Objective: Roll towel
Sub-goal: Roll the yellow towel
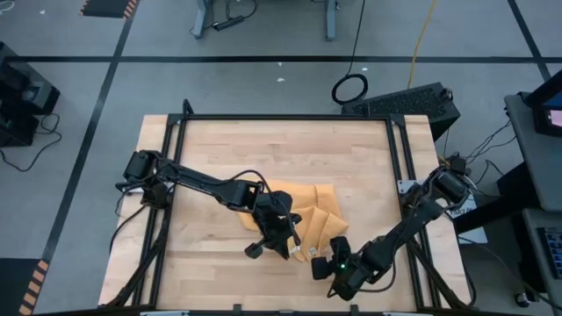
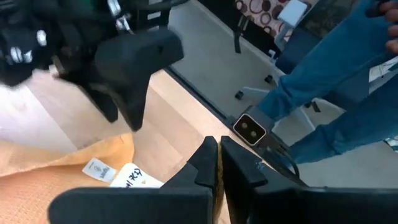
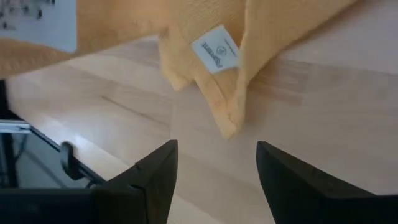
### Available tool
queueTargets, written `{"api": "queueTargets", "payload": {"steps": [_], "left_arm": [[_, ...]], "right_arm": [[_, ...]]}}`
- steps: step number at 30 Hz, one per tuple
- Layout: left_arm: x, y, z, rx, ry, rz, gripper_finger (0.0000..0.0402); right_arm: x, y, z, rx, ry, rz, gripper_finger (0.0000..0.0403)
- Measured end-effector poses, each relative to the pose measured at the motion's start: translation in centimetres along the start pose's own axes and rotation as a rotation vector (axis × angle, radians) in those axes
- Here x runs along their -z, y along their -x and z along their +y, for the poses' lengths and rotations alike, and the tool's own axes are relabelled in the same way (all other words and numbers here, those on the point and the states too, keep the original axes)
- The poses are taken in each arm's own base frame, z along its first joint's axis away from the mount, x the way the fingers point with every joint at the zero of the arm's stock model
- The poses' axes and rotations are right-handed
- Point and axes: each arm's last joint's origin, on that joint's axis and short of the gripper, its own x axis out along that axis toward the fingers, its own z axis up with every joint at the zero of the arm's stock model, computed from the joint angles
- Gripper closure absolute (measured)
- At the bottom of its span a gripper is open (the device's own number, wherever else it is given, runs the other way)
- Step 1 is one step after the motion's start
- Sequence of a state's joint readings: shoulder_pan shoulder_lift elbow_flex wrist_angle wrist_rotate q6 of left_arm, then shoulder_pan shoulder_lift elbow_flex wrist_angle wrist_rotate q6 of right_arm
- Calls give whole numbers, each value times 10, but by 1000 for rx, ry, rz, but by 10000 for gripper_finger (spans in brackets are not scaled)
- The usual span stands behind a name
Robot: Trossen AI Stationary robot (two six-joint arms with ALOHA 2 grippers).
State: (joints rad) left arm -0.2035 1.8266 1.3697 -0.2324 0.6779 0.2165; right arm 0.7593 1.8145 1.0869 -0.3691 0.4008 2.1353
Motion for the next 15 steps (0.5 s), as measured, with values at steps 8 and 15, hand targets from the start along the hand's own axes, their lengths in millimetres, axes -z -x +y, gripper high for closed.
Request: {"api": "queueTargets", "payload": {"steps": [8,15], "left_arm": [[-1,1,0,-2,-4,-4,386],[-1,1,0,-24,-4,1,386]], "right_arm": [[-6,-18,-22,-128,-51,28,196],[-6,-18,-22,-139,-53,34,198]]}}
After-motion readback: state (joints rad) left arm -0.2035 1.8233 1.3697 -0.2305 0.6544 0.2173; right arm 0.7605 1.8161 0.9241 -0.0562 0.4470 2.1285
